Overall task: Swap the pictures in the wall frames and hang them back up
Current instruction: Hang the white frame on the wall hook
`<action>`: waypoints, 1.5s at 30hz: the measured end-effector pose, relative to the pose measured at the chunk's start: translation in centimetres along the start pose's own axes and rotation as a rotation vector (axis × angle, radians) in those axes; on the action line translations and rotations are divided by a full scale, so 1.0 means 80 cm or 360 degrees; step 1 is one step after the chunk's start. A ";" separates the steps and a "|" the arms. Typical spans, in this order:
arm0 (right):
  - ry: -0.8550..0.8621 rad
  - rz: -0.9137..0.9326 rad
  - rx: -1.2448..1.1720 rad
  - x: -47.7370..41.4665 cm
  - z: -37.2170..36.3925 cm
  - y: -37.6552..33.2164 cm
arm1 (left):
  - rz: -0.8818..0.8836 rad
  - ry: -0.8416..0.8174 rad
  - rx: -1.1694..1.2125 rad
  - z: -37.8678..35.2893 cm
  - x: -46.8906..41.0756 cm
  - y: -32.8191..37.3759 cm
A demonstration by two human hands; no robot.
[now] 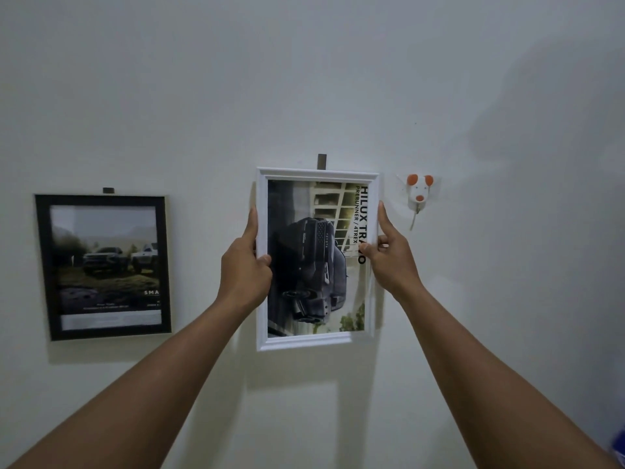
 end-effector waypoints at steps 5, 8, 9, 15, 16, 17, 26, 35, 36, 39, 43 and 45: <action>0.0019 -0.0039 0.0040 0.001 -0.004 -0.002 | 0.0033 0.0075 -0.0090 -0.005 -0.013 -0.007; 0.0006 -0.0078 0.0084 0.005 -0.004 -0.009 | 0.0052 0.0099 -0.0081 -0.008 -0.013 -0.008; 0.0015 -0.0078 0.0098 0.006 -0.005 -0.011 | 0.0061 0.0124 -0.0077 -0.010 -0.012 -0.008; 0.0085 -0.0022 0.0160 0.012 -0.009 -0.011 | 0.0081 0.0204 -0.0158 -0.016 -0.011 -0.006; 0.0105 -0.0006 0.0170 0.013 -0.009 -0.009 | 0.0100 0.0203 -0.0161 -0.016 -0.009 -0.005; 0.0130 0.0020 0.0182 0.013 -0.010 -0.006 | 0.0118 0.0211 -0.0167 -0.017 -0.008 -0.004; 0.0253 0.0208 0.0219 0.004 -0.011 0.027 | 0.0211 0.0328 -0.0142 -0.032 0.003 0.006; 0.0267 0.0234 0.0332 0.009 -0.007 0.024 | 0.0205 0.0417 -0.0208 -0.028 0.011 0.017; 0.0287 0.0255 0.0364 0.009 -0.009 0.023 | 0.0200 0.0431 -0.0218 -0.028 0.012 0.017; 0.0348 0.0250 0.0506 0.013 -0.010 0.025 | 0.0182 0.0437 -0.0265 -0.027 0.015 0.019; 0.0296 0.0189 0.0563 0.019 -0.007 0.028 | 0.0127 0.0532 -0.0333 -0.028 0.015 0.016; 0.0236 0.0190 0.0554 0.020 -0.007 0.031 | 0.0126 0.0552 -0.0330 -0.030 0.014 0.014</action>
Point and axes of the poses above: each hand's wrist, its own x-axis away from the middle knuckle, its own z-axis out of the back of the hand, y = z × x, the point moved 2 cm from there along -x, towards the middle knuckle, and after that the axes turned 12 degrees about z, right-handed, at the moved point
